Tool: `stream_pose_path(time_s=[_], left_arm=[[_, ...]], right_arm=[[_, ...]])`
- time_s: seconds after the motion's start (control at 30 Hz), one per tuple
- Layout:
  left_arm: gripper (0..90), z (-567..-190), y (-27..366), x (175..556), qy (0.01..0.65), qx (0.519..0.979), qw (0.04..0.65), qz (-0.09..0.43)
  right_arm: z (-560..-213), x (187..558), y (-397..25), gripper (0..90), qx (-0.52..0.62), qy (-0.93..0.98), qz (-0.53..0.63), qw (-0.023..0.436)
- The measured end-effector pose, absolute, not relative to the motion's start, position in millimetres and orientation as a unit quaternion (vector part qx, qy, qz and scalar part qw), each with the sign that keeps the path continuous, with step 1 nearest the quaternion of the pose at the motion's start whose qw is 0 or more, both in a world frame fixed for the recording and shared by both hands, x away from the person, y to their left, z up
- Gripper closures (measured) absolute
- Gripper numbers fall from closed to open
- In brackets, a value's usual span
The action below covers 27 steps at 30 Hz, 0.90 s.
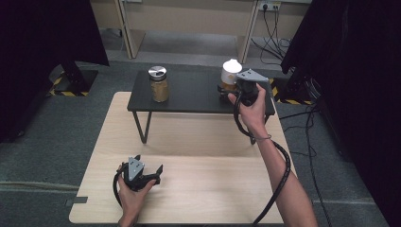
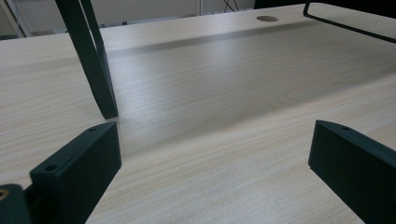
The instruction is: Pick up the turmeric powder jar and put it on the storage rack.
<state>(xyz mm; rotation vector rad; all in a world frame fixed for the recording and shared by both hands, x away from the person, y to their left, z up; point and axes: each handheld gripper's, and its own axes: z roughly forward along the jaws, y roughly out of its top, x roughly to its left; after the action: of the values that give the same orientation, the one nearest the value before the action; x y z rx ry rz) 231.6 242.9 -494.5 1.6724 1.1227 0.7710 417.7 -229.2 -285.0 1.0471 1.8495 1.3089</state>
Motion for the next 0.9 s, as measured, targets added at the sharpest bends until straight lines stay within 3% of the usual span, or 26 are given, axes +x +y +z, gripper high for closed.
stream_pose_path(time_s=[0.4, 0.9], left_arm=[[1.7, -494.3, 244.0, 232.4, 0.461, 0.682, 0.474, 0.312], [1.7, -494.9, 243.8, 231.8, 0.461, 0.681, 0.476, 0.313]], right_arm=[[-288.9, 407.6, -225.5, 1.1, 0.407, 0.675, 0.513, 0.339], [-276.4, 390.4, -229.0, 0.5, 0.388, 0.656, 0.536, 0.362]])
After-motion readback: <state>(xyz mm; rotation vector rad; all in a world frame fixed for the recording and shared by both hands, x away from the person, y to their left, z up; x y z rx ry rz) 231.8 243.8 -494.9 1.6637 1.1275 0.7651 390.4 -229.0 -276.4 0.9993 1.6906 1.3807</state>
